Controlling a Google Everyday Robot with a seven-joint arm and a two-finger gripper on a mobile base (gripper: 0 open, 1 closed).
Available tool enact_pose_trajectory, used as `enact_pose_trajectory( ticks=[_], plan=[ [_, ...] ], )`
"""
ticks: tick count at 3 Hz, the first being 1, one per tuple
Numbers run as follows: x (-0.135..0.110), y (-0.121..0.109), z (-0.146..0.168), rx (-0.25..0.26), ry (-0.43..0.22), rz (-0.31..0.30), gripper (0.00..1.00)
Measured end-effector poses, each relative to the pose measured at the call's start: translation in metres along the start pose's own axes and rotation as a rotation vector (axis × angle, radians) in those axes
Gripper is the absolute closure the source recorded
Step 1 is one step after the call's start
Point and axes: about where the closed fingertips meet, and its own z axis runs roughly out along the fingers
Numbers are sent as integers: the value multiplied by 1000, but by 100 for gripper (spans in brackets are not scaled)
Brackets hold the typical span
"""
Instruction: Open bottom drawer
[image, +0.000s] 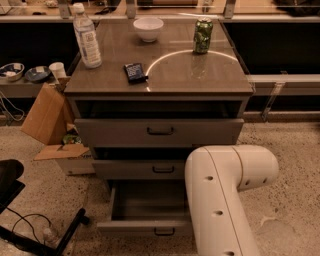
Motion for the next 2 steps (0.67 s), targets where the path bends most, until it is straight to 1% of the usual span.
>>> enact_pose_trajectory(
  ticks=[1, 2],
  plan=[
    [14, 21, 14, -45, 11, 11, 0],
    [68, 78, 22, -119, 29, 93, 26]
  ],
)
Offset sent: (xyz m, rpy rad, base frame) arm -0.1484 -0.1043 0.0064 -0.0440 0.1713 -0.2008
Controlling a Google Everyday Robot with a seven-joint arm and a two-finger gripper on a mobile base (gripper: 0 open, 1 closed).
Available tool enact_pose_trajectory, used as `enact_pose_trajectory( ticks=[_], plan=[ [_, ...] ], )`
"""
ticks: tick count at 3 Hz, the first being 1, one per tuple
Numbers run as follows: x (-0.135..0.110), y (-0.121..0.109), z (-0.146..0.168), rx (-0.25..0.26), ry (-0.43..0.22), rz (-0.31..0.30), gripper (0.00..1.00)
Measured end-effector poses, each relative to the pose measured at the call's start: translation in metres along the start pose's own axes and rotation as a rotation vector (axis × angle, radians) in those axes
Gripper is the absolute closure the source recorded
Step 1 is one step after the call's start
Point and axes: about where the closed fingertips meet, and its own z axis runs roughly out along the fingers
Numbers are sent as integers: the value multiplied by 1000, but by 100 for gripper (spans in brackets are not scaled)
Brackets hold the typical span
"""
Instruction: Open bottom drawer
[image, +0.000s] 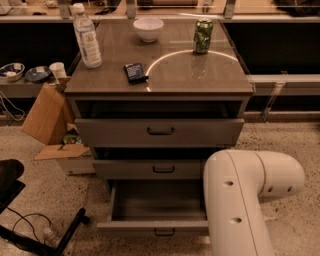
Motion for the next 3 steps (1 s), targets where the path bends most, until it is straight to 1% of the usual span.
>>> enact_pose_trajectory(
  ticks=[1, 2, 3],
  plan=[
    [19, 20, -2, -5, 2, 24, 49],
    [40, 62, 5, -47, -1, 68, 72],
    [45, 90, 9, -86, 9, 61, 63]
  ],
)
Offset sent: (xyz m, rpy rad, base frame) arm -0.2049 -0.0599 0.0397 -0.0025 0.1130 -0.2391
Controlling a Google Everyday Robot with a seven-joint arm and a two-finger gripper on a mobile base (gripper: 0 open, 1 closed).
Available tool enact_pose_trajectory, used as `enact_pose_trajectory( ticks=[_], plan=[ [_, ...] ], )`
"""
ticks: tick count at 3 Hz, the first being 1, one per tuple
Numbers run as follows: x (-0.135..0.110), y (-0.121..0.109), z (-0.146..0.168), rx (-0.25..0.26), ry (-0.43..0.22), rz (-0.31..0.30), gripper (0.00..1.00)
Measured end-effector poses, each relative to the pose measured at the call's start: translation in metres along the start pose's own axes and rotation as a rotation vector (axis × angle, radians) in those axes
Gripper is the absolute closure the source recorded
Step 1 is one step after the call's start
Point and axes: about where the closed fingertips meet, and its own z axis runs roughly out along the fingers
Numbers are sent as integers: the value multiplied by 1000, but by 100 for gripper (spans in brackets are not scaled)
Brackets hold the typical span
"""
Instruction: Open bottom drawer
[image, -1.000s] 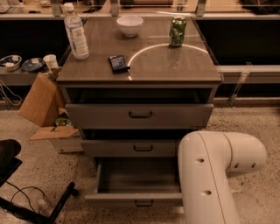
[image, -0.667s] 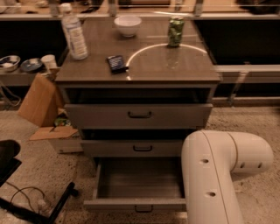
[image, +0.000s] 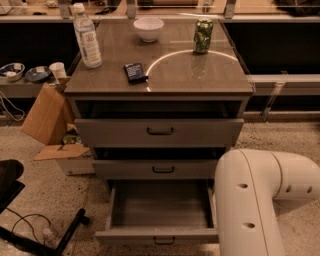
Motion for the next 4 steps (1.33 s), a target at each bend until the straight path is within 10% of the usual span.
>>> enact_pose_trajectory(
  ticks=[3, 4],
  plan=[
    [-75, 1, -58, 206, -176, -110, 0],
    [-102, -11, -52, 257, -218, -186, 0]
  ],
)
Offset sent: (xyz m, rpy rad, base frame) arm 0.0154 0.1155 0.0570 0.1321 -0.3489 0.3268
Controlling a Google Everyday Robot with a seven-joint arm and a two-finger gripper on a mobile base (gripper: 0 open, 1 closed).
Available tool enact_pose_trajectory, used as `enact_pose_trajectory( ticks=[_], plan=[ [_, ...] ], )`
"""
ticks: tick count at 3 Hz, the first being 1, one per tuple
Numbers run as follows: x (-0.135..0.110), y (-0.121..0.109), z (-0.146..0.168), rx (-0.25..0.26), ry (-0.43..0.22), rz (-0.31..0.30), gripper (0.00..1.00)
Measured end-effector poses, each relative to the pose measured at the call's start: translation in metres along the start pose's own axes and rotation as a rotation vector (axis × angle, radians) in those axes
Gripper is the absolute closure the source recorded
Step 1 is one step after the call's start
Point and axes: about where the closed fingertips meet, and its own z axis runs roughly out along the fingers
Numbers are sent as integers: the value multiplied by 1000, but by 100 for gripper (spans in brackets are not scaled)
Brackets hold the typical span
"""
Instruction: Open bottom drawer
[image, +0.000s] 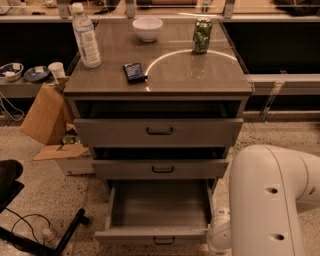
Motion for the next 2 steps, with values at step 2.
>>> enact_pose_trajectory(
  ticks=[2],
  plan=[
    [-14, -7, 25, 4, -33, -43, 0]
  ],
)
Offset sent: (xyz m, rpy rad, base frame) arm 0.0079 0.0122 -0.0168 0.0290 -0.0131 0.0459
